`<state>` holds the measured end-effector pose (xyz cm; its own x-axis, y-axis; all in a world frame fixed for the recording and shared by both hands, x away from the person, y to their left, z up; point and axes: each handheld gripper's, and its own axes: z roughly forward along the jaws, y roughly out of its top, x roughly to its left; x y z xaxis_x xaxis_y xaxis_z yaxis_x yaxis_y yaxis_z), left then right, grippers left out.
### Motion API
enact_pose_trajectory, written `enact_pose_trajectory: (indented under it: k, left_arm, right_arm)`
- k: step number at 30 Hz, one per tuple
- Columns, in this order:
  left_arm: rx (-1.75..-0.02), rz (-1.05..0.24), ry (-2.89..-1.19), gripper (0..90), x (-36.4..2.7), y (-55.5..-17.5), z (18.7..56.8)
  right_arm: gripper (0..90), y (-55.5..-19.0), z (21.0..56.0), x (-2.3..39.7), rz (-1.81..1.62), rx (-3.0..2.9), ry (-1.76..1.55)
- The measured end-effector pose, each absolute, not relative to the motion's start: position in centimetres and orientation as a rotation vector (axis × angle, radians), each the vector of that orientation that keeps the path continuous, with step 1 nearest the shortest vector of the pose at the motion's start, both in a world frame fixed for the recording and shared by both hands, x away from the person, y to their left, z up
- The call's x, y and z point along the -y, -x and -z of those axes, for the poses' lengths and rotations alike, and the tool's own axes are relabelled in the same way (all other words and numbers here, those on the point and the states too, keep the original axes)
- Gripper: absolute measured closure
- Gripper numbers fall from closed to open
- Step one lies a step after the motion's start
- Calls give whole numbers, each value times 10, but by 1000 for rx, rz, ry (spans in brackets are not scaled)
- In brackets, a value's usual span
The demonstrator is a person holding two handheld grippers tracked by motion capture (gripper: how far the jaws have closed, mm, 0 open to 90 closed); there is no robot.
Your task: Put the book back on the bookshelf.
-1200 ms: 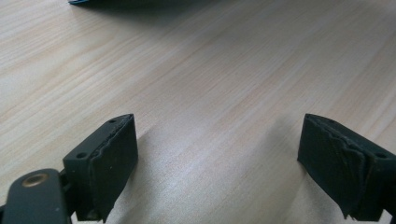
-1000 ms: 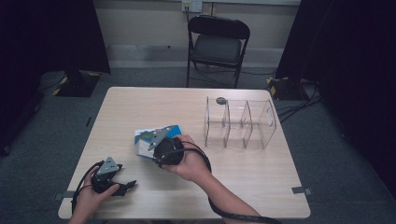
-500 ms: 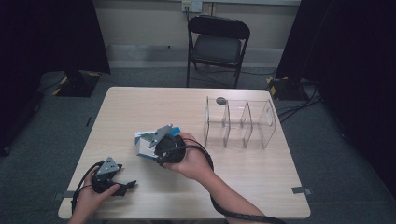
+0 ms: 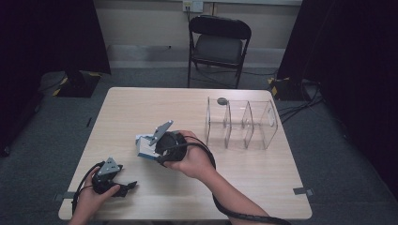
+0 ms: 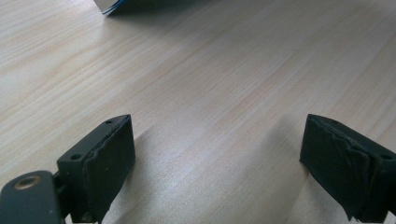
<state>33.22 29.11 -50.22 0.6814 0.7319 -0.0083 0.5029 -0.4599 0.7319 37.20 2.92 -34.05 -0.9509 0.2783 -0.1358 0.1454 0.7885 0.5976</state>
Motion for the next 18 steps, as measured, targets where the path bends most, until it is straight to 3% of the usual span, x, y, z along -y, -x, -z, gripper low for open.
enact_pose_trajectory:
  k: [18]
  left_arm:
    - [-943,-406,-2167,82,-292,-333,502]
  right_arm:
    - [618,-367,331,-28,-868,-2796,-321]
